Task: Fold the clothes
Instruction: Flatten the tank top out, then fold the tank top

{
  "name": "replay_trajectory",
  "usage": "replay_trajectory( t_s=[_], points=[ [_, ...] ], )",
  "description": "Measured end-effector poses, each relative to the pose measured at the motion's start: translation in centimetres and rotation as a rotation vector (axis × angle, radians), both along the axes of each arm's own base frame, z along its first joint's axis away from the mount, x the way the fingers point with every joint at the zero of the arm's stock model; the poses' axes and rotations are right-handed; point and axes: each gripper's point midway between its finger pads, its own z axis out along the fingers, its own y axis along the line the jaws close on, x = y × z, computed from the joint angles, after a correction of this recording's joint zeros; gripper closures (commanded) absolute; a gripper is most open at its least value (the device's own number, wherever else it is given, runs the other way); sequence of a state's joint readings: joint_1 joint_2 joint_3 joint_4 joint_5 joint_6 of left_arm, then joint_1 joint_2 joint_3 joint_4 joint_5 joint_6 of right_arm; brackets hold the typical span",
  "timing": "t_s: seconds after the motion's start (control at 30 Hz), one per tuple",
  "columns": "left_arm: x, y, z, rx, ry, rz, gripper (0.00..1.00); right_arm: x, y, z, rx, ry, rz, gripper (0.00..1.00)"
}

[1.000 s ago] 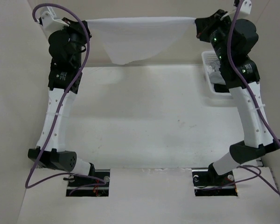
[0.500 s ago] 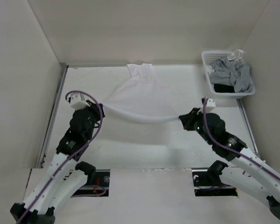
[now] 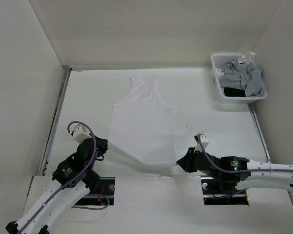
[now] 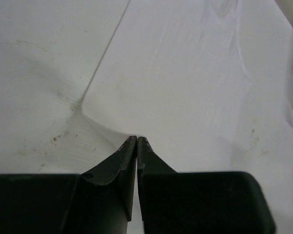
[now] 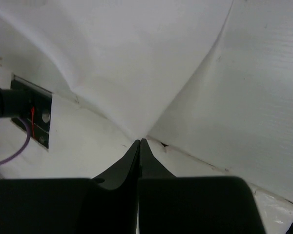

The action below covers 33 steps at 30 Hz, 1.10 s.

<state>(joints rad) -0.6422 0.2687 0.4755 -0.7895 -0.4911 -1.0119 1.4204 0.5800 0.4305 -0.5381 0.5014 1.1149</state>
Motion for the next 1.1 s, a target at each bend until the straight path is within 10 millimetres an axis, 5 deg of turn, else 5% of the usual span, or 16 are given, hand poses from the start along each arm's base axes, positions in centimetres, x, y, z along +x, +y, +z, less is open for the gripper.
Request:
replay_trajectory(
  t_s=[0.17,0.43,0.73,0.97,1.03,1.1],
  points=[
    [2.1,0.9,3.3,0.031,-0.060,0.094,0.97,6.1,-0.2,3.5,-0.013,-0.079,-0.168,1.00],
    [12.8,-0.4,7.7,0.067,-0.129,0.190,0.97,21.7,-3.7,7.3,-0.029,-0.174,-0.412,1.00],
    [24.9,1.8,3.1,0.062,-0.060,0.295,0.97,34.8,-2.7,7.9,-0.014,-0.196,-0.395,1.00],
    [33.9,1.8,1.2,0.030,-0.074,0.297,0.88,44.0,-2.0,6.0,-0.003,-0.185,-0.399,1.00],
    [36.3,1.5,-0.1,0.027,-0.065,0.287,0.81,46.4,-1.7,4.6,-0.004,-0.174,-0.401,0.94],
    [37.8,1.4,-1.7,0.024,-0.050,0.273,0.70,47.9,-1.5,2.6,-0.009,-0.151,-0.411,0.78]
  ],
)
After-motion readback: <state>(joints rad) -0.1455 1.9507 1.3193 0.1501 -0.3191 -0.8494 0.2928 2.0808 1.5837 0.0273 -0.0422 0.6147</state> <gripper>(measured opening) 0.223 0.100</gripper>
